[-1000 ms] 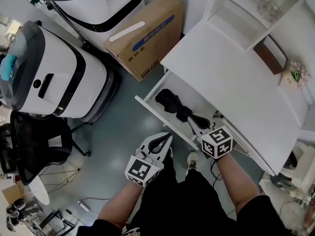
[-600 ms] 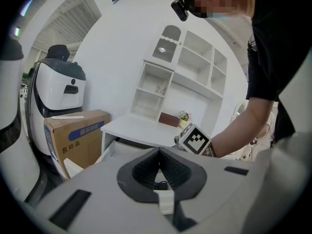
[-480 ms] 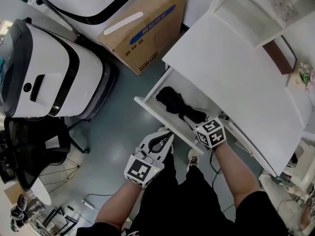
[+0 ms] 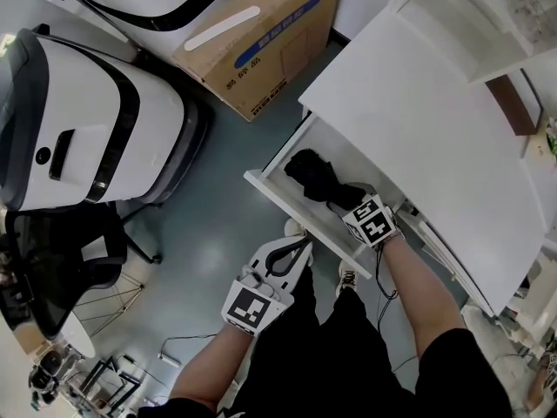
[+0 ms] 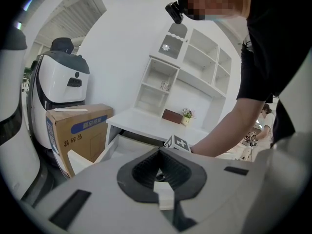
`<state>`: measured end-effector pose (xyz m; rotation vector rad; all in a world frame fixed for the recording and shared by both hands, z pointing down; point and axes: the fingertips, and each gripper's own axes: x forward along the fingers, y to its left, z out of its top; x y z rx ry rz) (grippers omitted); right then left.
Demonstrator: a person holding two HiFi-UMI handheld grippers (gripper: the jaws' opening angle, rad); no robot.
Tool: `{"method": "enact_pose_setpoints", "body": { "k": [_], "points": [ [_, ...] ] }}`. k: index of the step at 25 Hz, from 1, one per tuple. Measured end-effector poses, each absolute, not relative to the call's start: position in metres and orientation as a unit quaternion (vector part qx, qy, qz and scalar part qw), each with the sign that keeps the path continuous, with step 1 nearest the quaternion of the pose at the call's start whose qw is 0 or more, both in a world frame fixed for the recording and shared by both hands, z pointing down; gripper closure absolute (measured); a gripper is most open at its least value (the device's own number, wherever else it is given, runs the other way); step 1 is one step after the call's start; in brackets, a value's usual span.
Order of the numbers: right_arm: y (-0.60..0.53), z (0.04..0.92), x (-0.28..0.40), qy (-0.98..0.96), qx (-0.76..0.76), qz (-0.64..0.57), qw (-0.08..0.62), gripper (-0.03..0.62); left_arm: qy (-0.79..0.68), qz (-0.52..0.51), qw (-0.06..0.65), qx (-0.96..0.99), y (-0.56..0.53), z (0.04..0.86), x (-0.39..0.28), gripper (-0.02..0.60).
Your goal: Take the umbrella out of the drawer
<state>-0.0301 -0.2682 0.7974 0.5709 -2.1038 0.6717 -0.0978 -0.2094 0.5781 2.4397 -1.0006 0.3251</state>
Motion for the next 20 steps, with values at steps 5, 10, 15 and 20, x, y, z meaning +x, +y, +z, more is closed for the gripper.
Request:
{"method": "enact_pose_setpoints", "body": {
  "k": [5,10,15,20],
  "points": [
    [-0.269,0.817,-0.033,-0.834,0.204,0.262,0.439,0.365,-0.369,0.115,0.248,0.888,-0.213,0.583,-0.103,0.578],
    [-0.273,0.83,-0.036,-0.83,0.185,0.241,0.467,0.36,-0.375,0.112,0.261,0.882,-0.215,0.59,-0.11,0.578],
    [-0.272,0.838,-0.042,-0.829,0.165,0.244,0.475,0.344,-0.376,0.11,0.263,0.881,-0.217,0.592,-0.113,0.578],
    [-0.273,0.848,-0.045,-0.828,0.161,0.246,0.477,0.334,-0.381,0.109,0.269,0.878,-0.22,0.595,-0.116,0.578]
  ]
}}
